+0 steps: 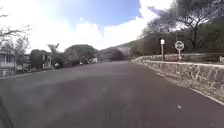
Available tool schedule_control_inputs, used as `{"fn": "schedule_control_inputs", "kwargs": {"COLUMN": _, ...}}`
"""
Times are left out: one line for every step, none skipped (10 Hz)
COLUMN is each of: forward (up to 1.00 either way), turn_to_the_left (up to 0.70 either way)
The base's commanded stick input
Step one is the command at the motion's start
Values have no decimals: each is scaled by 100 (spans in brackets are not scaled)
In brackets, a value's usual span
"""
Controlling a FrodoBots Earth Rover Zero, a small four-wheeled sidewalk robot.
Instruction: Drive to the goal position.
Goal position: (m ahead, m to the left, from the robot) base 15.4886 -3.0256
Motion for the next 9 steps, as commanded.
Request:
{"fn": "schedule_control_inputs", "kwargs": {"forward": 70, "turn_to_the_left": 0}}
{"fn": "schedule_control_inputs", "kwargs": {"forward": 70, "turn_to_the_left": 0}}
{"fn": "schedule_control_inputs", "kwargs": {"forward": 70, "turn_to_the_left": 0}}
{"fn": "schedule_control_inputs", "kwargs": {"forward": 70, "turn_to_the_left": 0}}
{"fn": "schedule_control_inputs", "kwargs": {"forward": 70, "turn_to_the_left": 0}}
{"fn": "schedule_control_inputs", "kwargs": {"forward": 70, "turn_to_the_left": -2}}
{"fn": "schedule_control_inputs", "kwargs": {"forward": 70, "turn_to_the_left": -4}}
{"fn": "schedule_control_inputs", "kwargs": {"forward": 70, "turn_to_the_left": -21}}
{"fn": "schedule_control_inputs", "kwargs": {"forward": 70, "turn_to_the_left": -24}}
